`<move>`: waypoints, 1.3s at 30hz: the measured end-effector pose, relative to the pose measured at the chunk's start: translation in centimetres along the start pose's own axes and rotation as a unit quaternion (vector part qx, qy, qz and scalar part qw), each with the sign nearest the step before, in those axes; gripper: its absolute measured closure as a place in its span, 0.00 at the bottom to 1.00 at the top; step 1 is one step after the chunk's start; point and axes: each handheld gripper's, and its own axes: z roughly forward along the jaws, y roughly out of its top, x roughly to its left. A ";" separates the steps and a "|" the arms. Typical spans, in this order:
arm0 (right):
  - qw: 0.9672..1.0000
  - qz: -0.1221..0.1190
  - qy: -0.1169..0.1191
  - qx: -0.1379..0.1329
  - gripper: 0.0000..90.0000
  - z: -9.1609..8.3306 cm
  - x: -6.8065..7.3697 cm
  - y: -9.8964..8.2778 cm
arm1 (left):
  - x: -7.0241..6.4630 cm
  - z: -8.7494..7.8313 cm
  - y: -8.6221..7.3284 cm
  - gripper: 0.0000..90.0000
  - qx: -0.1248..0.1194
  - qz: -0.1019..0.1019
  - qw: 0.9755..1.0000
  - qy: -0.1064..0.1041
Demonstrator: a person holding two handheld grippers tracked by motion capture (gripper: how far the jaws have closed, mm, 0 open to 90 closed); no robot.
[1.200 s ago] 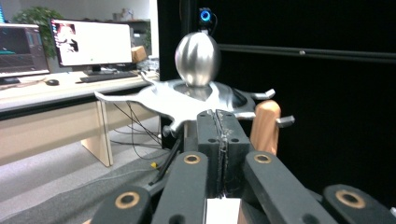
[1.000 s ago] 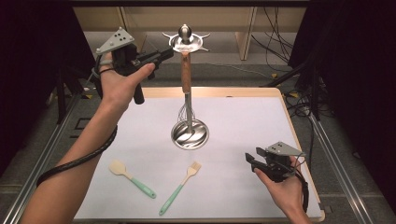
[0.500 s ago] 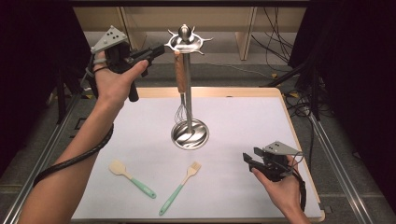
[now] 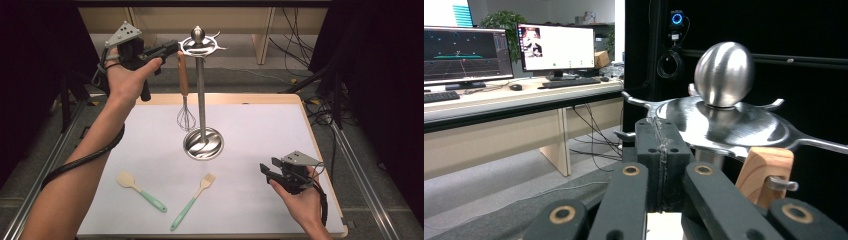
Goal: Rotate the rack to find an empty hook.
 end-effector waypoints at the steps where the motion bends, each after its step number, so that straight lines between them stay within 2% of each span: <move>1: 1.000 0.000 0.000 0.000 0.56 0.0 0.0 0.0 | 0.1 0.1 0.1 0.99 0.002 0.003 1.000 0.002; 3: 1.000 0.003 -0.003 -0.013 0.56 0.2 0.1 -0.1 | 0.1 0.2 0.1 0.99 0.004 0.003 1.000 0.001; 7: 1.000 -0.001 -0.006 -0.011 0.56 0.2 0.0 -0.1 | 0.2 0.5 0.2 0.99 0.009 0.005 1.000 0.001; 8: 1.000 0.002 -0.003 -0.012 0.56 0.2 0.0 -0.1 | 0.3 0.6 0.2 0.99 0.009 0.003 1.000 0.000; 9: 1.000 0.016 -0.006 -0.008 0.56 0.1 0.3 -0.1 | 0.3 0.6 0.2 0.99 0.010 0.001 1.000 -0.001; 13: 1.000 0.015 -0.007 -0.005 0.56 0.0 0.3 -0.1 | 0.5 0.7 0.2 0.99 0.011 0.002 1.000 0.000; 14: 1.000 0.008 -0.008 -0.005 0.56 0.0 0.2 -0.1 | 0.4 0.6 0.1 0.99 0.010 0.001 1.000 0.001; 15: 1.000 -0.010 -0.005 -0.003 0.56 -0.1 -0.1 -0.1 | 0.4 0.4 0.1 0.99 0.009 0.003 1.000 0.004; 17: 1.000 -0.006 -0.001 0.000 0.56 -0.1 -0.1 -0.1 | 0.3 -0.1 0.1 0.99 0.008 0.005 1.000 0.002; 18: 1.000 -0.004 -0.006 0.002 0.56 -0.2 -0.1 -0.1 | 0.3 -0.5 0.0 0.98 0.006 0.005 1.000 0.003; 19: 1.000 -0.012 -0.013 0.000 0.56 -0.3 -0.2 -0.1 | 0.2 -1.0 -0.1 0.98 0.007 0.007 1.000 0.004; 21: 1.000 0.005 -0.010 -0.004 0.56 -0.5 -0.2 -0.1 | 0.0 -2.2 -0.4 0.97 0.013 0.011 1.000 -0.001; 22: 1.000 -0.009 -0.013 -0.016 0.56 -0.3 -0.4 -0.1 | 0.0 -2.2 -0.4 0.97 0.013 0.011 1.000 -0.001; 23: 1.000 0.021 -0.008 -0.003 0.56 -0.5 -0.1 -0.2 | -0.3 -3.5 -1.0 0.97 0.027 0.012 1.000 -0.006; 24: 1.000 0.016 -0.013 -0.005 0.56 -0.6 -0.2 -0.1 | -0.4 -4.1 -1.3 0.97 0.035 0.019 0.999 -0.009; 25: 1.000 0.022 -0.014 -0.014 0.56 -0.5 -0.1 -0.2 | -0.5 -4.8 -1.7 0.97 0.040 0.029 0.999 -0.011; 26: 1.000 0.011 -0.004 -0.012 0.56 -0.6 -0.5 -0.2 | -0.6 -5.4 -2.2 0.97 0.047 0.033 0.998 -0.015; 29: 1.000 0.008 -0.004 -0.011 0.56 -0.7 -0.6 -0.2 | -0.7 -7.0 -4.0 0.97 0.068 0.038 0.997 -0.022; 30: 1.000 0.008 -0.010 -0.005 0.56 -0.8 -0.6 -0.2 | -0.7 -7.4 -4.6 0.97 0.075 0.037 0.996 -0.024; 32: 1.000 0.011 -0.015 -0.022 0.56 -0.6 -0.6 -0.3 | -0.7 -7.9 -5.9 0.97 0.086 0.035 0.995 -0.029; 34: 1.000 0.013 -0.015 -0.018 0.56 -0.7 -0.6 -0.3 | -0.7 -8.1 -6.5 0.98 0.093 0.032 0.995 -0.031; 36: 1.000 0.015 -0.017 -0.017 0.56 -0.7 -0.6 -0.4 | -0.7 -8.2 -7.9 0.99 0.104 0.028 0.994 -0.033; 39: 1.000 0.012 -0.016 -0.019 0.56 -0.6 -0.5 -0.2 | -0.7 -8.5 -9.1 0.99 0.121 0.025 0.991 -0.039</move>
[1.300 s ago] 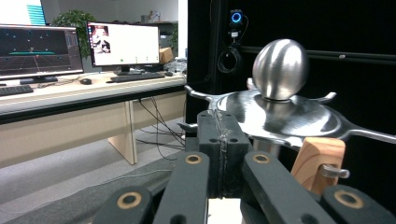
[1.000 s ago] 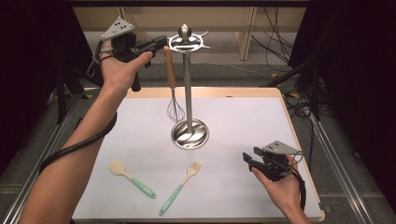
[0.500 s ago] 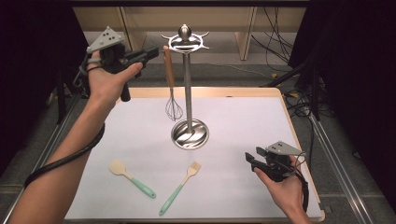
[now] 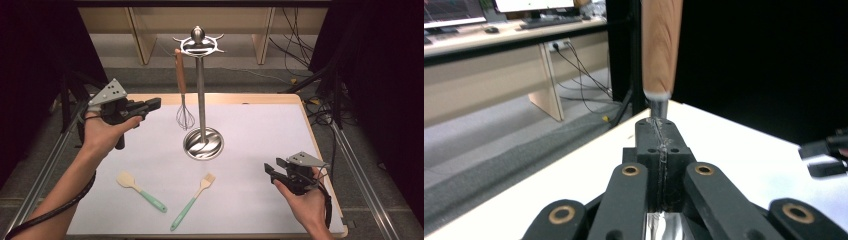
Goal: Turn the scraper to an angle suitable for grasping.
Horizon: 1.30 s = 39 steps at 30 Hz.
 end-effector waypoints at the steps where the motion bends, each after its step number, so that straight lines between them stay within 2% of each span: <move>1: 1.000 0.003 0.002 0.003 0.56 -0.1 0.1 0.1 | 0.0 -0.1 -0.5 0.99 0.009 -0.001 1.000 -0.001; 2: 1.000 0.015 0.005 0.010 0.56 -0.2 0.3 0.2 | 0.1 -0.3 -1.0 0.99 0.019 0.002 1.000 -0.003; 4: 1.000 0.015 0.006 0.012 0.56 -0.2 0.3 0.2 | 0.1 -0.7 -2.2 0.99 0.043 -0.001 0.999 -0.008; 5: 1.000 0.000 0.009 0.010 0.56 -0.2 -0.1 0.2 | 0.1 -0.8 -2.9 0.99 0.058 0.001 0.998 -0.010; 6: 1.000 0.000 0.003 0.002 0.56 0.0 -0.2 0.1 | 0.1 -1.0 -3.7 0.99 0.080 0.008 0.997 -0.009; 7: 1.000 0.007 0.004 0.004 0.56 0.0 -0.1 0.0 | -0.1 -1.1 -4.4 0.99 0.099 0.008 0.995 -0.014; 9: 1.000 0.014 -0.001 0.015 0.56 -0.2 -0.2 0.0 | -0.3 -1.3 -6.0 0.99 0.134 0.008 0.991 -0.028; 10: 1.000 0.013 -0.001 0.007 0.56 -0.1 -0.3 0.0 | -0.5 -1.3 -6.8 0.99 0.154 0.010 0.987 -0.034; 11: 1.000 0.013 -0.001 0.007 0.56 -0.1 -0.3 0.0 | -0.5 -1.3 -6.8 0.99 0.154 0.010 0.987 -0.034; 12: 1.000 0.021 0.000 0.020 0.56 -0.5 -0.4 0.0 | -0.8 -1.5 -8.1 0.99 0.204 0.011 0.978 -0.046; 13: 1.000 0.019 -0.004 0.002 0.56 -0.3 -0.5 -0.1 | -1.0 -1.6 -8.7 0.99 0.230 0.017 0.972 -0.053; 14: 1.000 0.021 0.000 0.012 0.56 -0.6 -0.5 -0.1 | -1.2 -1.6 -9.2 0.99 0.250 0.024 0.966 -0.057; 15: 1.000 0.005 -0.006 0.004 0.56 -0.6 -0.7 -0.2 | -1.4 -1.7 -9.7 0.99 0.270 0.023 0.961 -0.063; 16: 1.000 0.006 -0.007 -0.001 0.56 -0.7 -0.7 -0.3 | -1.6 -1.7 -10.1 0.99 0.291 0.024 0.954 -0.068; 17: 1.000 0.006 -0.005 0.003 0.56 -0.9 -0.7 -0.3 | -1.6 -1.7 -10.1 0.99 0.291 0.024 0.954 -0.068; 18: 1.000 0.021 -0.006 0.012 0.56 -1.1 -0.4 -0.2 | -2.1 -1.7 -10.9 0.99 0.328 0.020 0.941 -0.078; 19: 1.000 0.004 -0.012 0.010 0.56 -1.3 -0.6 -0.2 | -2.3 -1.7 -11.3 0.99 0.346 0.021 0.935 -0.080; 20: 1.000 -0.003 -0.020 -0.007 0.56 -1.2 -0.6 -0.2 | -2.4 -1.8 -11.6 0.99 0.375 0.036 0.922 -0.089; 21: 1.000 0.022 -0.015 0.000 0.56 -1.3 -0.2 -0.2 | -2.8 -1.7 -12.0 0.99 0.388 0.033 0.916 -0.092; 22: 1.000 0.008 -0.012 -0.003 0.56 -1.3 -0.4 -0.2 | -3.1 -1.6 -12.5 0.99 0.400 0.031 0.911 -0.095; 23: 1.000 0.006 -0.012 -0.003 0.56 -1.2 -0.4 -0.2 | -3.7 -1.5 -13.1 0.99 0.403 0.011 0.910 -0.098; 24: 1.000 0.021 -0.014 0.002 0.56 -1.3 -0.1 -0.3 | -4.1 -1.4 -13.5 0.99 0.418 0.005 0.903 -0.102; 25: 1.000 0.019 -0.011 0.009 0.56 -1.3 -0.1 -0.3 | -3.6 -1.3 -13.5 0.99 0.463 0.056 0.876 -0.121; 26: 1.000 0.020 -0.011 0.013 0.56 -1.4 -0.1 -0.3 | -3.7 -1.1 -13.8 0.99 0.477 0.060 0.867 -0.130; 27: 1.000 0.019 -0.010 0.013 0.56 -1.3 -0.1 -0.3 | -4.0 -1.0 -14.2 0.99 0.490 0.059 0.859 -0.134; 28: 1.000 0.001 -0.007 0.008 0.56 -1.2 -0.5 -0.2 | -4.1 -0.8 -14.5 0.99 0.501 0.062 0.852 -0.139; 29: 1.000 0.000 -0.006 0.007 0.56 -1.2 -0.5 -0.2 | -4.2 -0.6 -14.8 0.99 0.510 0.053 0.847 -0.139; 30: 1.000 0.002 -0.008 0.013 0.56 -1.3 -0.5 -0.2 | -4.3 -0.4 -15.1 0.99 0.521 0.035 0.841 -0.142; 31: 1.000 0.005 -0.003 0.008 0.56 -1.1 -0.5 -0.2 | -4.4 -0.3 -15.3 0.99 0.533 0.038 0.832 -0.147; 32: 1.000 0.017 -0.015 0.016 0.56 -1.2 -0.2 -0.2 | -4.4 -0.1 -15.4 0.99 0.540 0.041 0.828 -0.147; 33: 1.000 0.009 -0.009 0.004 0.56 -0.9 -0.3 -0.3 | -4.6 0.0 -15.6 0.99 0.542 0.033 0.827 -0.142; 34: 1.000 -0.001 -0.009 0.015 0.56 -1.0 -0.4 -0.2 | -4.7 0.2 -15.8 0.99 0.550 0.034 0.823 -0.140; 35: 1.000 0.008 -0.007 0.016 0.56 -1.0 -0.3 -0.2 | -4.7 0.4 -15.9 0.99 0.559 0.041 0.816 -0.141; 36: 1.000 0.028 -0.008 0.009 0.56 -0.9 0.1 -0.3 | -4.7 0.6 -16.1 0.99 0.565 0.043 0.811 -0.142; 37: 1.000 0.022 -0.008 0.009 0.56 -0.9 0.0 -0.3 | -4.8 0.8 -16.2 0.99 0.570 0.046 0.807 -0.147; 38: 1.000 0.022 -0.007 0.009 0.56 -0.9 0.1 -0.3 | -5.0 0.9 -16.5 0.99 0.570 0.046 0.806 -0.150; 39: 1.000 0.022 -0.007 0.008 0.56 -0.9 0.1 -0.3 | -5.1 1.1 -16.5 0.99 0.575 0.046 0.802 -0.153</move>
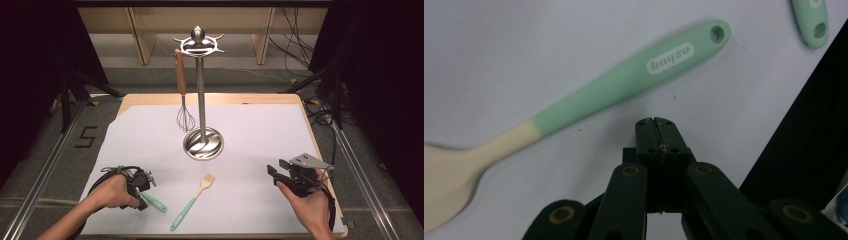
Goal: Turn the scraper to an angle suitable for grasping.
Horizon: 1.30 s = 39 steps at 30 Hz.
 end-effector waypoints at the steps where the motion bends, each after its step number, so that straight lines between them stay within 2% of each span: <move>1: 1.000 0.003 0.000 0.001 0.56 0.0 0.0 0.0 | -0.1 0.2 0.1 0.99 -0.001 -0.003 1.000 -0.003; 4: 1.000 0.003 -0.001 0.001 0.56 0.0 0.0 0.0 | -0.1 0.4 0.6 0.99 0.010 -0.001 1.000 -0.001; 8: 1.000 -0.001 0.000 0.002 0.56 0.1 0.0 0.0 | 0.1 0.5 1.2 0.99 0.011 -0.002 1.000 -0.003; 9: 1.000 -0.003 0.004 0.005 0.56 0.1 -0.1 0.0 | 0.1 0.5 1.4 0.99 0.005 -0.003 1.000 -0.003; 10: 1.000 -0.019 0.011 0.008 0.56 0.1 -0.4 0.0 | 0.1 0.6 1.5 0.99 0.001 -0.004 1.000 -0.003; 12: 1.000 -0.019 0.006 0.005 0.56 0.2 -0.4 0.0 | 0.3 0.6 2.0 0.99 -0.011 -0.009 1.000 -0.001; 14: 1.000 -0.022 0.010 0.006 0.56 0.3 -0.5 0.0 | 0.5 0.5 2.5 0.99 -0.013 -0.012 1.000 -0.002; 15: 1.000 -0.021 0.010 0.006 0.56 0.3 -0.5 0.0 | 0.5 0.6 2.7 0.99 -0.027 -0.021 0.999 0.000; 17: 1.000 -0.022 0.011 0.005 0.56 0.3 -0.5 0.0 | 0.8 0.6 3.2 0.99 -0.035 -0.028 0.999 0.003; 18: 1.000 -0.013 0.005 0.006 0.56 0.2 -0.3 0.0 | 0.8 0.6 3.2 0.99 -0.035 -0.028 0.999 0.003; 19: 1.000 -0.030 0.000 0.006 0.56 0.2 -0.5 0.0 | 1.1 0.6 3.7 0.99 -0.047 -0.032 0.998 0.013; 23: 1.000 -0.025 0.000 0.010 0.56 0.1 -0.5 0.1 | 1.9 0.5 4.6 0.99 -0.060 -0.043 0.997 0.017; 24: 1.000 -0.007 0.006 0.008 0.56 0.2 -0.3 0.0 | 1.9 0.5 4.6 0.99 -0.060 -0.043 0.997 0.017; 25: 1.000 -0.017 0.011 0.010 0.56 0.3 -0.5 0.0 | 2.3 0.5 5.0 0.99 -0.067 -0.048 0.996 0.016; 27: 1.000 -0.019 0.003 0.013 0.56 0.3 -0.5 0.0 | 2.8 0.5 5.4 0.99 -0.069 -0.053 0.996 0.017; 28: 1.000 -0.019 0.006 0.014 0.56 0.3 -0.5 0.0 | 3.0 0.4 5.5 0.99 -0.071 -0.054 0.996 0.017; 29: 1.000 -0.016 0.004 0.004 0.56 0.5 -0.5 -0.1 | 3.2 0.5 5.7 0.99 -0.076 -0.054 0.995 0.022; 31: 1.000 -0.002 0.001 0.005 0.56 0.5 -0.2 -0.1 | 3.5 0.4 6.1 0.99 -0.080 -0.056 0.995 0.024; 32: 1.000 -0.018 -0.001 0.001 0.56 0.5 -0.4 0.0 | 3.7 0.4 6.3 0.99 -0.085 -0.059 0.994 0.025; 33: 1.000 -0.016 0.007 0.003 0.56 0.6 -0.4 0.0 | 3.8 0.4 6.5 0.99 -0.090 -0.062 0.994 0.027; 35: 1.000 -0.007 0.004 0.004 0.56 0.5 -0.3 -0.1 | 4.1 0.4 6.8 0.99 -0.093 -0.063 0.993 0.031; 37: 1.000 -0.016 0.011 0.007 0.56 0.5 -0.5 -0.1 | 4.3 0.4 6.9 0.98 -0.103 -0.067 0.992 0.032; 39: 1.000 -0.017 0.013 0.013 0.56 0.5 -0.6 0.0 | 4.4 0.3 6.9 0.95 -0.103 -0.062 0.993 0.024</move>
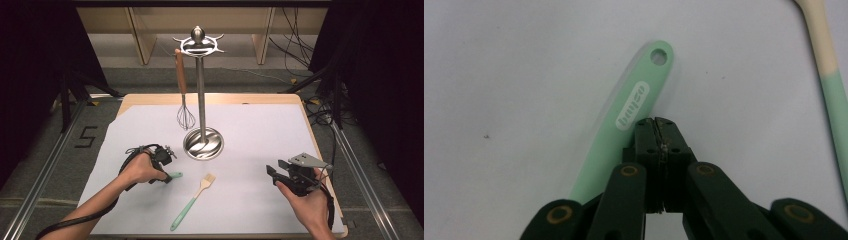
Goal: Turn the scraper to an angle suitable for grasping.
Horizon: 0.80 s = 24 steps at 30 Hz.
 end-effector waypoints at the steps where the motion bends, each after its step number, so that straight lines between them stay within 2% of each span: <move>1: 1.000 0.009 -0.006 0.005 0.56 -0.1 0.2 0.0 | 0.0 -0.1 0.0 0.93 -0.004 0.005 1.000 0.003; 2: 1.000 0.010 -0.012 -0.008 0.56 0.0 0.3 -0.1 | 0.0 -0.3 -0.1 0.91 -0.008 0.007 1.000 0.010; 4: 1.000 -0.009 -0.016 -0.011 0.56 0.0 0.1 0.0 | 0.0 -0.9 -0.3 0.86 -0.010 0.020 1.000 0.022; 6: 1.000 -0.011 -0.017 -0.011 0.56 0.0 0.0 0.0 | 0.3 -1.7 -0.5 0.79 -0.015 0.033 0.999 0.031; 7: 1.000 0.009 -0.006 -0.001 0.56 0.0 0.2 0.0 | 0.5 -1.9 -0.6 0.77 -0.014 0.035 0.999 0.035; 8: 1.000 -0.002 -0.001 0.003 0.56 0.0 0.0 0.0 | 0.7 -2.1 -0.8 0.75 -0.011 0.046 0.998 0.039; 10: 1.000 0.003 0.000 0.003 0.56 0.0 0.1 0.0 | 1.2 -2.2 -1.0 0.72 0.006 0.061 0.997 0.047; 11: 1.000 0.001 -0.008 0.007 0.56 -0.1 0.2 0.1 | 1.5 -2.1 -1.2 0.70 0.011 0.066 0.997 0.048; 12: 1.000 0.001 0.000 0.001 0.56 0.1 0.2 0.0 | 1.7 -1.9 -1.3 0.69 0.018 0.071 0.996 0.047; 14: 1.000 -0.002 -0.001 0.002 0.56 0.0 0.1 0.1 | 2.0 -1.7 -1.4 0.69 0.041 0.088 0.994 0.045; 19: 1.000 0.002 0.000 0.006 0.56 0.1 0.1 0.0 | 2.3 -1.0 -1.4 0.70 0.062 0.097 0.992 0.044; 20: 1.000 -0.002 -0.004 0.018 0.56 -0.1 0.1 0.1 | 2.3 -1.0 -1.4 0.71 0.062 0.094 0.993 0.043; 21: 1.000 0.015 -0.010 0.017 0.56 -0.1 0.4 0.0 | 2.3 -1.0 -1.3 0.72 0.064 0.097 0.992 0.044; 22: 1.000 0.010 -0.007 0.018 0.56 -0.1 0.3 0.0 | 2.3 -1.0 -1.2 0.72 0.068 0.099 0.992 0.045; 24: 1.000 0.014 -0.006 0.021 0.56 -0.1 0.4 0.0 | 2.3 -1.0 -1.1 0.73 0.072 0.098 0.992 0.045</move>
